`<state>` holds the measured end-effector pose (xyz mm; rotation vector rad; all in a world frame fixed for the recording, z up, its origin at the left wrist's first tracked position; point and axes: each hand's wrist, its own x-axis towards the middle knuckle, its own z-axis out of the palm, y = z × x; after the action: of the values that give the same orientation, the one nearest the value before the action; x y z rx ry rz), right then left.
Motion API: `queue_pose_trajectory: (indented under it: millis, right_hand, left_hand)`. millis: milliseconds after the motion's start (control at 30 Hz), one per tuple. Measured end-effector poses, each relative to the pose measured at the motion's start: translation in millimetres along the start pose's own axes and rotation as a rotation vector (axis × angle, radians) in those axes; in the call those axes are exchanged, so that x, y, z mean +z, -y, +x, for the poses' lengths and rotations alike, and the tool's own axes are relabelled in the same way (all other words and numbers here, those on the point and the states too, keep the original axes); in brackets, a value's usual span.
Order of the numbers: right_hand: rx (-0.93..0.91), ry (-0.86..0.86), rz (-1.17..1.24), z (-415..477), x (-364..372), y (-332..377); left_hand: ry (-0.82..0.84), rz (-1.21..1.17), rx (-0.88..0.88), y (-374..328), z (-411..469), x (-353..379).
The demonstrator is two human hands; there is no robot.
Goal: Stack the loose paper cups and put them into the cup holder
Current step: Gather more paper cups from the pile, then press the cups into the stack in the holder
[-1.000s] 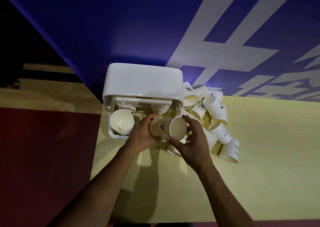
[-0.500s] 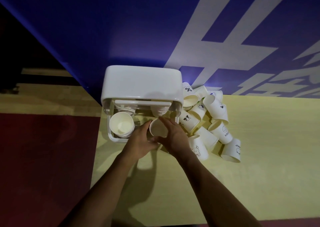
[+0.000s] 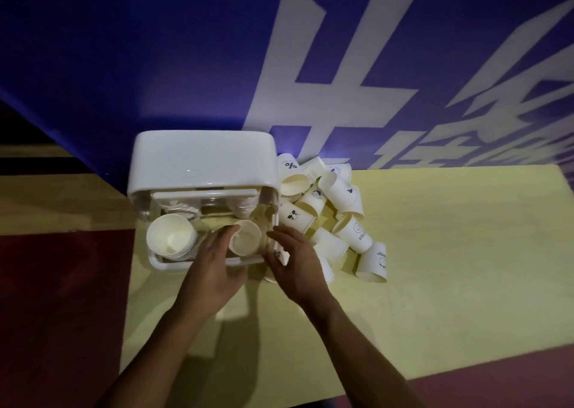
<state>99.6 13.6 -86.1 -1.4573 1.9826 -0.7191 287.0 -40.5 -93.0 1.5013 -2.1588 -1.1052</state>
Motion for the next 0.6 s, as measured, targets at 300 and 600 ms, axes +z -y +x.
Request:
queue_pose_trajectory:
  millis: [300,600]
  right_hand:
    - [0.356,-0.288,0.175,-82.9,-91.3,-82.6]
    - [0.447,-0.215,0.262,-102.1,-148.3,-159.1]
  left_hand:
    - [0.038,-0.046,0.151,-115.2,32.4,76.3]
    - [0.143,0.904,0.474,-179.3,177.5,136.2]
